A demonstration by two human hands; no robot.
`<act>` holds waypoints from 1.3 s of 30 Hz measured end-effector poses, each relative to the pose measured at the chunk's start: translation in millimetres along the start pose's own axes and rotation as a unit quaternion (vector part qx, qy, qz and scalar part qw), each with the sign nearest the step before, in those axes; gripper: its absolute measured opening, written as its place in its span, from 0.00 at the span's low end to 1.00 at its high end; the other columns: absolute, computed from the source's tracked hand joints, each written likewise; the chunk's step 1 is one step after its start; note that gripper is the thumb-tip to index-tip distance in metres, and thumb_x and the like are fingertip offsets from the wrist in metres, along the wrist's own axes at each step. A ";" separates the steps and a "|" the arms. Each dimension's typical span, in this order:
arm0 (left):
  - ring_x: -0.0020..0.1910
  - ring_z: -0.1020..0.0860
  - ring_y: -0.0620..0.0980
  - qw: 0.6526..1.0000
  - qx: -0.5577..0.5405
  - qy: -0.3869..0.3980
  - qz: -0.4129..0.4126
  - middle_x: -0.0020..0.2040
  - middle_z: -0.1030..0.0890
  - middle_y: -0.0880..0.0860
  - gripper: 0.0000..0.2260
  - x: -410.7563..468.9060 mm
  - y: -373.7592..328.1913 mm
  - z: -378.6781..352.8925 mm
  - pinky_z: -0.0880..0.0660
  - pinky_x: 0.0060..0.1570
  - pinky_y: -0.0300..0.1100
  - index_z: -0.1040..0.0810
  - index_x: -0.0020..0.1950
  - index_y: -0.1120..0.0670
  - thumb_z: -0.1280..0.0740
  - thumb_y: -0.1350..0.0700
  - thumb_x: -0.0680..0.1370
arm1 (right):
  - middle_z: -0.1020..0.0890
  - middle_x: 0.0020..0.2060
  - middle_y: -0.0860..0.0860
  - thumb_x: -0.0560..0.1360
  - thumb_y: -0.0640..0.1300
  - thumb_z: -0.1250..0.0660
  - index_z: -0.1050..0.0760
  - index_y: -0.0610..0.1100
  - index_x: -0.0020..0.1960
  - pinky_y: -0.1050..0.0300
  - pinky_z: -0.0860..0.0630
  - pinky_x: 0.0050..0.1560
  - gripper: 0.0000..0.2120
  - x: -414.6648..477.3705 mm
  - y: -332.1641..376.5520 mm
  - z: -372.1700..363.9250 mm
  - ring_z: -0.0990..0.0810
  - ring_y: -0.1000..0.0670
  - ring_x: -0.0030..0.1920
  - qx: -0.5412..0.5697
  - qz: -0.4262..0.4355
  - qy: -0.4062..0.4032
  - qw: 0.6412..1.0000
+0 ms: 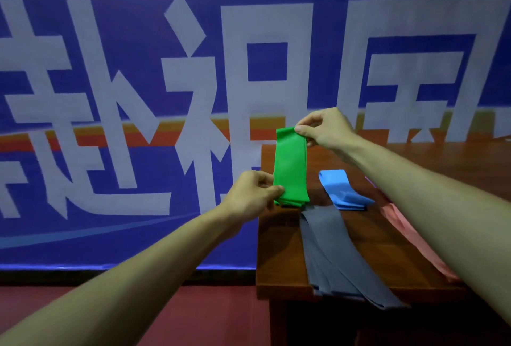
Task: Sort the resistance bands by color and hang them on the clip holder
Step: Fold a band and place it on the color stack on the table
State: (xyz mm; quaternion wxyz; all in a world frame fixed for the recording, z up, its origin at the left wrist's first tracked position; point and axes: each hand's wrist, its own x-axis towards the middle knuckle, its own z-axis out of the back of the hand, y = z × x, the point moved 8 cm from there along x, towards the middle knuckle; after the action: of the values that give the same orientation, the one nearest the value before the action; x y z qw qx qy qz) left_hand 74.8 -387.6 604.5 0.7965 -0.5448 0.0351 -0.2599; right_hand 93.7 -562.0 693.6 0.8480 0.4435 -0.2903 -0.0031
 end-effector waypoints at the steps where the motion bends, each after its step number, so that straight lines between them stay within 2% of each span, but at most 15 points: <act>1: 0.23 0.29 0.37 1.000 0.016 0.003 0.008 0.30 0.24 0.50 0.07 10.0 3.7 -1.1 0.34 0.25 0.29 0.20 0.48 0.64 0.34 0.60 0.78 | 0.19 0.38 0.44 0.75 0.37 0.30 0.19 0.37 0.49 0.63 0.22 0.33 0.05 7.5 -9.6 -3.2 0.21 0.52 0.32 -0.003 -0.011 -0.004 1.000; 5: 0.31 0.26 0.43 0.995 0.037 0.049 0.074 0.38 0.22 0.54 0.06 38.0 27.1 -11.9 0.27 0.34 0.36 0.21 0.48 0.62 0.33 0.59 0.78 | 0.17 0.37 0.46 0.73 0.39 0.28 0.18 0.42 0.43 0.59 0.19 0.39 0.01 28.3 -49.7 -18.4 0.20 0.51 0.31 -0.060 -0.051 0.006 0.997; 7: 0.32 0.26 0.43 0.992 0.061 0.064 0.093 0.42 0.21 0.53 0.10 44.9 33.5 -18.0 0.27 0.34 0.35 0.23 0.54 0.61 0.31 0.57 0.77 | 0.17 0.37 0.46 0.72 0.40 0.27 0.19 0.44 0.39 0.57 0.19 0.40 0.04 33.1 -66.7 -25.6 0.19 0.50 0.33 -0.076 -0.064 0.019 0.995; 9: 0.30 0.26 0.42 0.990 0.072 0.060 0.105 0.42 0.22 0.52 0.18 50.5 36.7 -21.1 0.28 0.28 0.31 0.27 0.64 0.60 0.30 0.57 0.76 | 0.16 0.39 0.46 0.72 0.41 0.27 0.20 0.46 0.37 0.57 0.18 0.41 0.06 36.2 -79.1 -32.5 0.18 0.49 0.35 -0.092 -0.074 0.037 0.992; 13: 0.22 0.28 0.40 0.984 0.118 0.075 0.107 0.37 0.22 0.51 0.21 58.0 36.2 -25.3 0.33 0.20 0.29 0.32 0.69 0.58 0.32 0.57 0.77 | 0.17 0.40 0.48 0.72 0.41 0.27 0.17 0.43 0.43 0.63 0.22 0.34 0.02 40.9 -90.4 -44.8 0.19 0.53 0.32 -0.118 -0.079 0.061 0.988; 16: 0.29 0.24 0.41 0.981 0.152 0.073 0.092 0.45 0.21 0.52 0.20 62.0 35.3 -24.5 0.32 0.21 0.28 0.34 0.69 0.56 0.34 0.57 0.78 | 0.17 0.40 0.49 0.73 0.42 0.27 0.17 0.42 0.46 0.66 0.25 0.30 0.04 43.3 -93.5 -54.4 0.20 0.54 0.29 -0.139 -0.076 0.070 0.985; 19: 0.32 0.24 0.42 0.981 0.156 0.068 0.095 0.49 0.22 0.53 0.19 62.4 39.1 -23.4 0.32 0.22 0.28 0.35 0.69 0.56 0.35 0.58 0.79 | 0.18 0.39 0.49 0.73 0.42 0.27 0.17 0.41 0.47 0.66 0.23 0.32 0.05 46.0 -95.3 -60.8 0.21 0.54 0.29 -0.159 -0.070 0.073 0.982; 21: 0.33 0.24 0.42 0.981 0.154 0.064 0.097 0.49 0.22 0.54 0.19 63.0 41.4 -23.6 0.32 0.22 0.28 0.36 0.69 0.56 0.35 0.58 0.79 | 0.18 0.40 0.48 0.73 0.42 0.27 0.17 0.41 0.46 0.63 0.21 0.37 0.05 47.5 -98.8 -65.6 0.22 0.55 0.32 -0.178 -0.062 0.078 0.979; 23: 0.33 0.24 0.43 0.979 0.166 0.060 0.099 0.52 0.21 0.55 0.20 64.8 42.0 -23.4 0.32 0.21 0.28 0.36 0.68 0.56 0.35 0.58 0.79 | 0.18 0.41 0.48 0.74 0.43 0.28 0.17 0.41 0.46 0.60 0.24 0.44 0.05 47.5 -102.9 -72.8 0.23 0.54 0.38 -0.218 -0.053 0.097 0.970; 27: 0.32 0.24 0.44 0.963 0.246 0.077 0.078 0.55 0.22 0.56 0.19 69.4 36.0 -27.4 0.32 0.20 0.28 0.36 0.68 0.56 0.35 0.56 0.79 | 0.17 0.47 0.45 0.74 0.43 0.28 0.19 0.44 0.41 0.57 0.26 0.46 0.04 46.4 -111.7 -85.7 0.21 0.48 0.47 -0.291 -0.053 0.130 0.946; 30: 0.45 0.20 0.49 0.951 0.291 0.090 0.048 0.59 0.23 0.56 0.17 68.7 32.0 -28.9 0.28 0.30 0.32 0.32 0.67 0.56 0.36 0.54 0.80 | 0.19 0.53 0.44 0.74 0.46 0.29 0.22 0.44 0.48 0.50 0.22 0.51 0.06 42.3 -102.4 -87.2 0.21 0.42 0.52 -0.373 -0.028 0.134 0.918; 32: 0.47 0.19 0.50 0.951 0.291 0.094 0.044 0.57 0.21 0.56 0.15 64.7 30.5 -25.3 0.24 0.35 0.36 0.30 0.66 0.56 0.38 0.53 0.80 | 0.21 0.56 0.44 0.75 0.42 0.31 0.22 0.42 0.54 0.48 0.22 0.54 0.09 39.3 -87.8 -80.1 0.21 0.41 0.55 -0.389 -0.012 0.110 0.914; 34: 0.38 0.19 0.49 0.960 0.259 0.094 0.047 0.47 0.19 0.55 0.13 57.3 28.5 -17.7 0.24 0.32 0.38 0.28 0.64 0.57 0.39 0.53 0.81 | 0.20 0.57 0.44 0.74 0.38 0.33 0.21 0.41 0.54 0.45 0.22 0.55 0.09 35.8 -70.3 -71.6 0.21 0.40 0.55 -0.389 0.002 0.089 0.917; 36: 0.30 0.23 0.47 0.973 0.205 0.086 0.055 0.41 0.20 0.54 0.11 47.3 27.7 -6.2 0.27 0.27 0.37 0.28 0.62 0.56 0.40 0.54 0.82 | 0.19 0.54 0.44 0.73 0.36 0.34 0.19 0.41 0.51 0.45 0.21 0.52 0.08 28.5 -52.3 -65.6 0.20 0.41 0.52 -0.399 0.007 0.088 0.913; 39: 0.31 0.23 0.47 0.985 0.152 0.055 0.062 0.43 0.19 0.54 0.10 28.0 27.9 19.3 0.27 0.28 0.37 0.27 0.61 0.56 0.40 0.54 0.81 | 0.18 0.49 0.45 0.72 0.37 0.34 0.19 0.42 0.49 0.46 0.20 0.50 0.07 11.1 -25.0 -66.6 0.19 0.43 0.48 -0.410 0.014 0.117 0.905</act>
State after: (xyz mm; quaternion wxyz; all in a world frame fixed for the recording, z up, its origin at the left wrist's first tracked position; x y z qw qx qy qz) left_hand 116.0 -376.2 594.0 0.8815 -0.3991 0.0728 -0.2416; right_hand 142.3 -530.1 651.0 0.9827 0.0498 -0.1686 -0.0577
